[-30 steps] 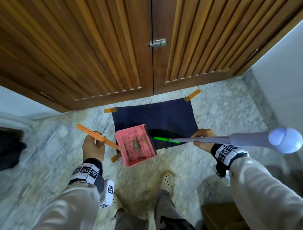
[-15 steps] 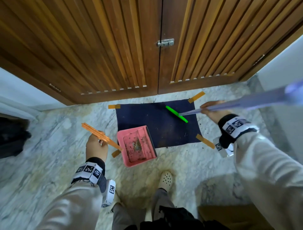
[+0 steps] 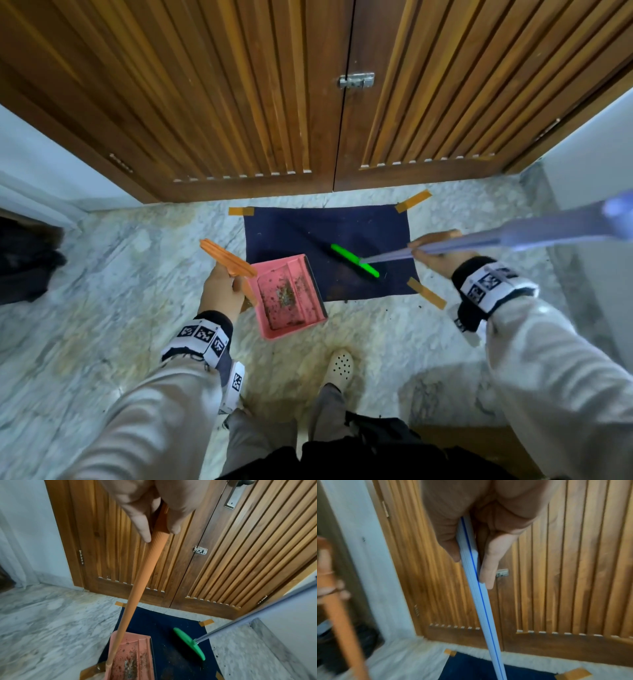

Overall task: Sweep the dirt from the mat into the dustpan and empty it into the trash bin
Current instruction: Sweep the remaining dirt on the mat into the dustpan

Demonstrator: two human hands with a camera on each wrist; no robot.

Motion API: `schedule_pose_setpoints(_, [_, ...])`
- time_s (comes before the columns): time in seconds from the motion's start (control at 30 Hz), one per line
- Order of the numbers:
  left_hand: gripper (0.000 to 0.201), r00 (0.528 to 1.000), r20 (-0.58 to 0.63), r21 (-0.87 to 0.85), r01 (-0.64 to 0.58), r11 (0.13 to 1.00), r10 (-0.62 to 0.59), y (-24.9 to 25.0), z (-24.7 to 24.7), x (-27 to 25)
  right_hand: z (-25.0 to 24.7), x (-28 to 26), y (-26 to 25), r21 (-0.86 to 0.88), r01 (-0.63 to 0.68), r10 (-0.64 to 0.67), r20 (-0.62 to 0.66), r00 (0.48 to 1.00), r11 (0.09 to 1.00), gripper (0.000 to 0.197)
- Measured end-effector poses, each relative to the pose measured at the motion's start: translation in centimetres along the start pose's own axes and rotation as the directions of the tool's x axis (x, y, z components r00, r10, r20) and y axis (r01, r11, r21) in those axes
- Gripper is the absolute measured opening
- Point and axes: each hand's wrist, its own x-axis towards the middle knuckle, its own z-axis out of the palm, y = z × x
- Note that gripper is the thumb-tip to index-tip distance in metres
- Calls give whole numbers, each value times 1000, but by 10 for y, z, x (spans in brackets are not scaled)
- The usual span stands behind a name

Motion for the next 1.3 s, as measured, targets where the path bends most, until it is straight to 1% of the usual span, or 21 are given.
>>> schedule_pose_setpoints(0.07, [28, 1000, 12, 23, -16, 1000, 16, -3, -2, 1, -23, 3, 7, 80, 36, -27, -108, 994, 996, 30])
schedule_pose_setpoints(0.13, [25, 999, 25, 46, -33, 998, 32, -5, -8, -4, -36, 3, 12, 135, 82, -47, -247, 968, 987, 23])
schedule_pose_setpoints(0.2, [14, 997, 34, 41, -77, 996, 76, -11, -12, -8, -41, 4, 16, 200, 103, -26, -354, 935, 974, 18])
schedule_pose_setpoints(0.27, [12, 993, 22, 29, -116, 993, 115, -18, -16, -10, -32, 10, 23, 205, 84, -9, -343, 939, 975, 14])
schedule_pose_setpoints(0.3, [11, 993, 13, 27, -121, 992, 121, -21, -17, -10, -22, 17, 28, 209, 77, -16, -280, 960, 975, 13])
schedule_pose_setpoints(0.33, [10, 992, 8, 29, -123, 992, 123, -24, -16, -11, -9, 28, 36, 246, 77, -21, -222, 975, 966, 17])
schedule_pose_setpoints(0.37, [9, 993, 15, 39, -120, 992, 120, -27, -14, -12, 4, 31, 39, 270, 37, 9, -169, 986, 962, 20])
schedule_pose_setpoints(0.4, [8, 994, 27, 51, -112, 992, 110, -30, -10, -14, 20, 31, 38, 250, -5, 42, -141, 989, 968, 16])
schedule_pose_setpoints(0.43, [8, 995, 38, 56, -95, 994, 93, -32, -7, -16, 35, 26, 30, 282, -32, 73, -136, 988, 959, 21])
schedule_pose_setpoints(0.47, [10, 996, 39, 50, -78, 996, 76, -34, -3, -18, 49, 20, 20, 304, -16, 64, -148, 987, 953, 28])
schedule_pose_setpoints(0.5, [13, 998, 30, 32, -55, 998, 54, -33, 0, -20, 61, 9, 7, 324, 16, 36, -155, 987, 946, 28])
schedule_pose_setpoints(0.6, [19, 999, -10, -15, -34, 999, 34, -25, 4, -20, 88, -13, -18, 456, 54, -9, -101, 995, 888, 5])
schedule_pose_setpoints(0.7, [22, 999, -19, -12, -42, 999, 42, -14, 3, -14, 97, -13, -25, 521, 55, -32, -54, 998, 852, 14])
schedule_pose_setpoints(0.77, [21, 999, -15, -23, -40, 999, 40, -13, 2, -10, 90, -11, -29, 554, 86, -46, -86, 995, 828, 26])
schedule_pose_setpoints(0.83, [15, 999, -24, -32, -27, 999, 26, -18, -1, -9, 74, -7, -30, 591, 85, -18, -118, 993, 802, 28])
schedule_pose_setpoints(0.97, [20, 999, -30, -4, -37, 999, 37, -33, -12, -6, 23, -1, -18, 644, 130, 59, -264, 963, 754, 18])
schedule_pose_setpoints(1.03, [22, 998, -19, 25, -58, 998, 59, -40, -22, -1, -1, 4, -8, 649, 124, 134, -334, 933, 751, 8])
schedule_pose_setpoints(1.1, [22, 996, -19, 23, -84, 996, 84, -44, -33, 4, -17, 8, 5, 654, 125, 195, -394, 898, 746, 8])
schedule_pose_setpoints(1.17, [21, 994, -32, 36, -102, 994, 103, -47, -41, 6, -20, 10, 14, 640, 116, 235, -437, 868, 760, 11])
schedule_pose_setpoints(1.23, [19, 993, -40, 54, -106, 993, 108, -48, -42, 7, -7, 15, 20, 598, 64, 265, -445, 856, 799, 17])
schedule_pose_setpoints(1.3, [17, 996, -23, 73, -88, 993, 90, -50, -38, 6, 21, 21, 22, 502, -28, 255, -390, 885, 865, 32])
